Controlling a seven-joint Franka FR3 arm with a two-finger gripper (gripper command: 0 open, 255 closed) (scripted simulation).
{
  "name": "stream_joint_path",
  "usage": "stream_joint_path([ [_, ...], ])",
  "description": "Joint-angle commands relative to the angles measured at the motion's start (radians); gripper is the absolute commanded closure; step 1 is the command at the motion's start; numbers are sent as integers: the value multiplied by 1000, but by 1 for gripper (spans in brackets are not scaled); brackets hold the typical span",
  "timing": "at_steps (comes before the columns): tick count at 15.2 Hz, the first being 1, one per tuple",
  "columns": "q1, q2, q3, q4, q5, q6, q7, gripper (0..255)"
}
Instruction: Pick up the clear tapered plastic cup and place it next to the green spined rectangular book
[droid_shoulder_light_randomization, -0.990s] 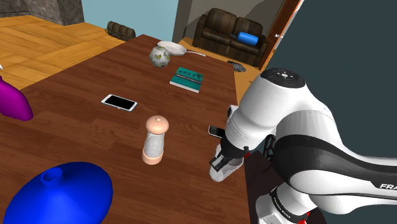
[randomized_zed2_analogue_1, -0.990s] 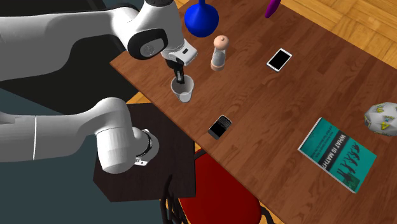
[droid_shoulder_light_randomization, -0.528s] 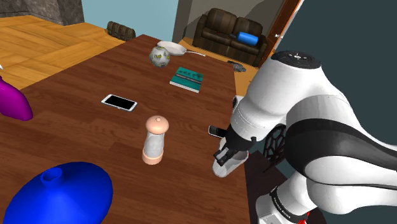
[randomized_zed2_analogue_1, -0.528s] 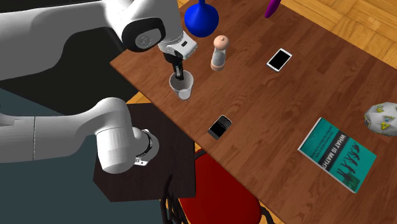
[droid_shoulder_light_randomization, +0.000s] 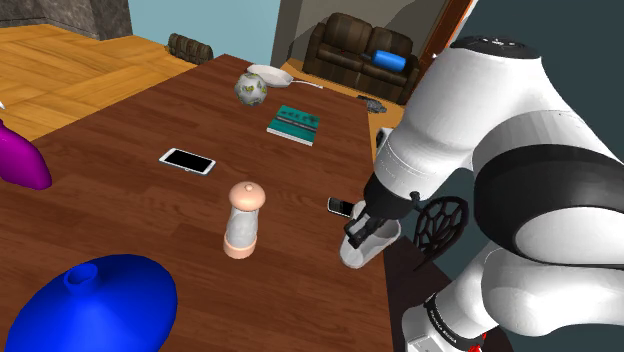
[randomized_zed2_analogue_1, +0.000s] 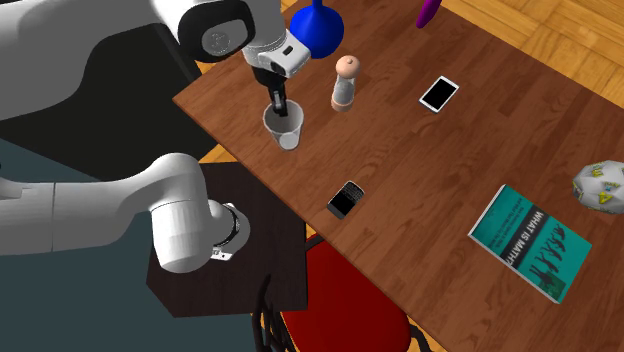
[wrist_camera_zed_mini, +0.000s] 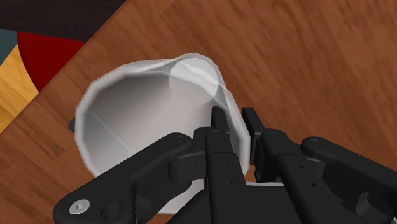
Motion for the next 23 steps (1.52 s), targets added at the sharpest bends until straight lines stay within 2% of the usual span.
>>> stream_joint_path([
  [1, -3, -5, -13, 23, -9, -28, -4, 255],
  [23, -41, 34, -91, 317, -83, -284, -10, 255],
])
